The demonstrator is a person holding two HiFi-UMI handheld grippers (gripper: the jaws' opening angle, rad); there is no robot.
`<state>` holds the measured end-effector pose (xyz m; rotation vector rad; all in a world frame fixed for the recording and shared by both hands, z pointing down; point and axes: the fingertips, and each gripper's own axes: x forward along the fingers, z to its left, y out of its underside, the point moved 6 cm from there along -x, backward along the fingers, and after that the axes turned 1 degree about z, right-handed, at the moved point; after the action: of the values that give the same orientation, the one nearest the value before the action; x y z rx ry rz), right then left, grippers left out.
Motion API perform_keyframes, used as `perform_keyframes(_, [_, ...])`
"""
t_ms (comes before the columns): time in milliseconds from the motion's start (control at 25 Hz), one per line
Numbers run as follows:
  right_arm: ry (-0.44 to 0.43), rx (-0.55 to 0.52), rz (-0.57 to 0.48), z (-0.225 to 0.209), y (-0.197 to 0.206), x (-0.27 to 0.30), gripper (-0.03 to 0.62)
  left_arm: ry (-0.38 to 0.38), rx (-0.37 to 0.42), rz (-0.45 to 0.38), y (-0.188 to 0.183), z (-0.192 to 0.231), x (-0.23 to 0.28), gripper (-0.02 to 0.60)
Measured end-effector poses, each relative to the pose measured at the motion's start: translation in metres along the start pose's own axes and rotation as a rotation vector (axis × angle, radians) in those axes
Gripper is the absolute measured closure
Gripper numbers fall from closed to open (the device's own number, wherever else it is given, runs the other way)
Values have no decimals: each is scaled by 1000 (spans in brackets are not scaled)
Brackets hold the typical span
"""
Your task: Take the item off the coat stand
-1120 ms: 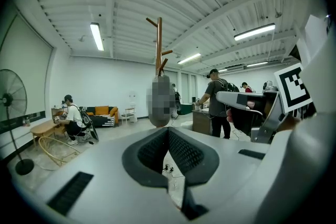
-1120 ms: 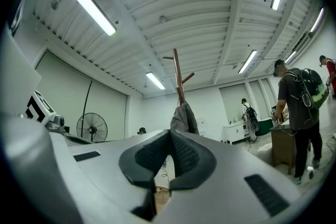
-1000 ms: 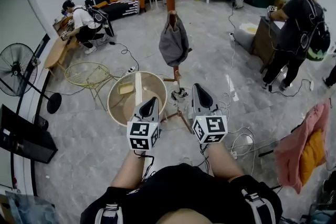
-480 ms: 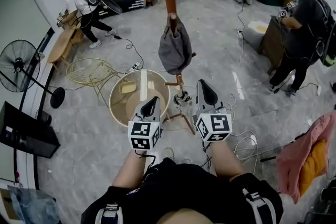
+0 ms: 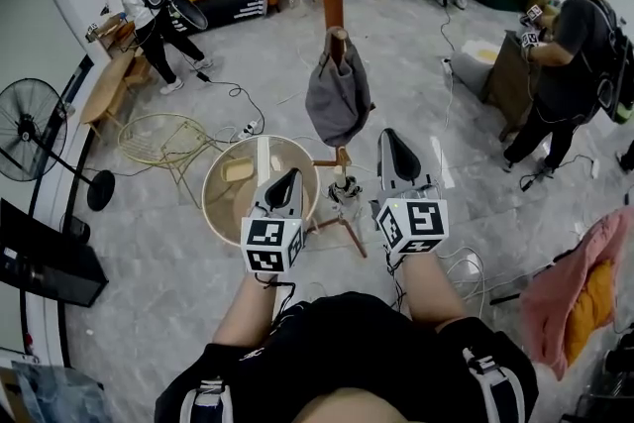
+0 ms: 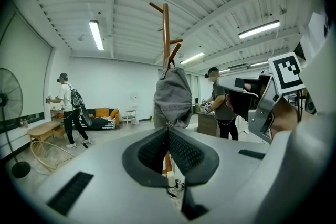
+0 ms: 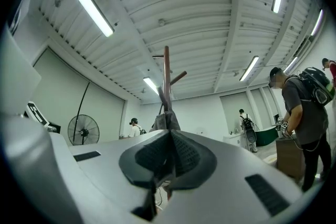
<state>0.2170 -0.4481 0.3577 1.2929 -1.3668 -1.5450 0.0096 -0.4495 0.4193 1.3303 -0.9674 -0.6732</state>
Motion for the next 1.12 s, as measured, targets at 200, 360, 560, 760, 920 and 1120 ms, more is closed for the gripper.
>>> perform_keyframes(200, [-85,11,-12,15,-7,21,374,-32,-26,-2,7,20,-8,566])
perform_keyframes(360, [-125,-8,19,33,-6,45,197,-67,-48,-3,8,40,-22,566])
perform_keyframes(560, [-84,-17,105,37,13,80,121,-124,-77,7,18,67,-33,566])
perform_keyframes(760, [-9,68,226,32,39,103,121,-166,-98,10,25,88,-42,566])
perform_keyframes(920, [16,96,282,39,53,116,131,-180,-105,10,27,104,-50,566])
perform_keyframes(1120, [43,71,349,37,66,120,336,-186,-112,10,35,112,-49,566])
